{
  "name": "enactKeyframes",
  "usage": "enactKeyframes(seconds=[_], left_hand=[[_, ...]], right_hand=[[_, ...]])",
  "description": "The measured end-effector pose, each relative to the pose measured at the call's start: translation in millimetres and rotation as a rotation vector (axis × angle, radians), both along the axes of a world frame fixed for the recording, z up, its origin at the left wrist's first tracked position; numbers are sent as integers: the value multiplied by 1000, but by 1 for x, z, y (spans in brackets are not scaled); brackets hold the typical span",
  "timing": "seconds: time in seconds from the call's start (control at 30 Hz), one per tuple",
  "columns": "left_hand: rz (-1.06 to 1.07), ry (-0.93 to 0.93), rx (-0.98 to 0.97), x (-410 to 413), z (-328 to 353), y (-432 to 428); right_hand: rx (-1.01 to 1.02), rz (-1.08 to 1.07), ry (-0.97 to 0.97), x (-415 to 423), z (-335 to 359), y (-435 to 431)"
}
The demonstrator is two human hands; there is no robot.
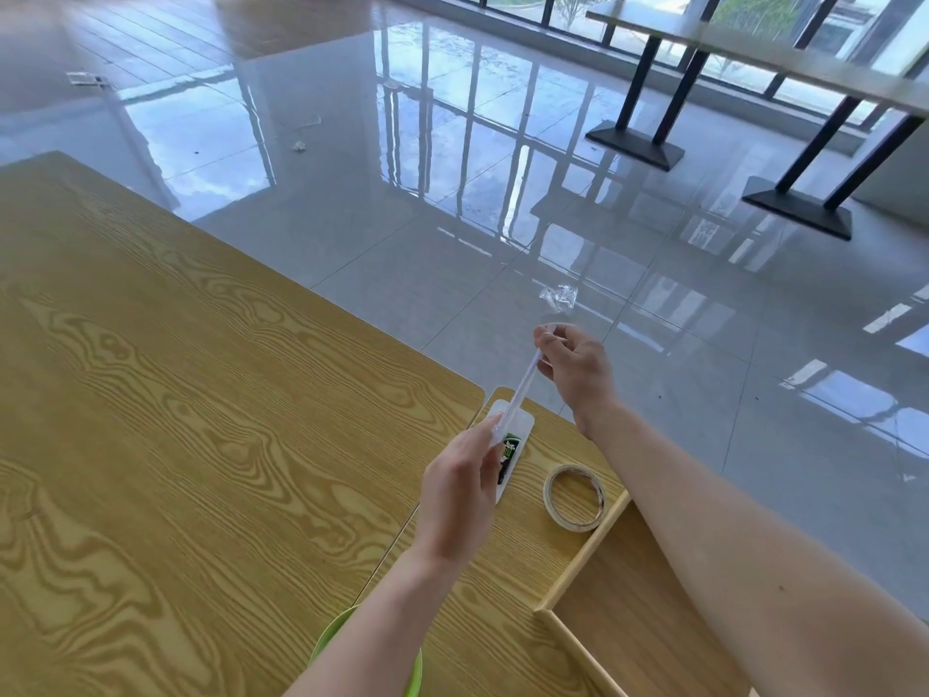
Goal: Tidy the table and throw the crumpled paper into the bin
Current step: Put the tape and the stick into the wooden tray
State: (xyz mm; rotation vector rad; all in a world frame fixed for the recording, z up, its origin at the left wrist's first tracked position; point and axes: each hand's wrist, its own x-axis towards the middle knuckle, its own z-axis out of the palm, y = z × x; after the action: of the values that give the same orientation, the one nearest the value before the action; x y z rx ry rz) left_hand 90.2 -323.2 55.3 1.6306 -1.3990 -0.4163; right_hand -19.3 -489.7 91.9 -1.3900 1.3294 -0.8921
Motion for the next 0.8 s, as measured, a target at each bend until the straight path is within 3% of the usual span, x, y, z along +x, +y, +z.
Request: enactKeyframes(seconds=[0.23,0.4,0.47,0.67,0.8], left_hand=[[25,133,100,4,-6,12],[241,217,230,0,-21,41],[199,138,273,-4,-27,51],[-215,-261,308,-40,-33,38],[-266,-604,427,-58,-38,-11]], right_hand=[[99,-45,-109,-18,2,7],[113,-55,232,-63,-22,45],[131,-25,341,-82,-36,68],[31,62,669,-113,-66,119],[-93,160,774,-110,-70,122]])
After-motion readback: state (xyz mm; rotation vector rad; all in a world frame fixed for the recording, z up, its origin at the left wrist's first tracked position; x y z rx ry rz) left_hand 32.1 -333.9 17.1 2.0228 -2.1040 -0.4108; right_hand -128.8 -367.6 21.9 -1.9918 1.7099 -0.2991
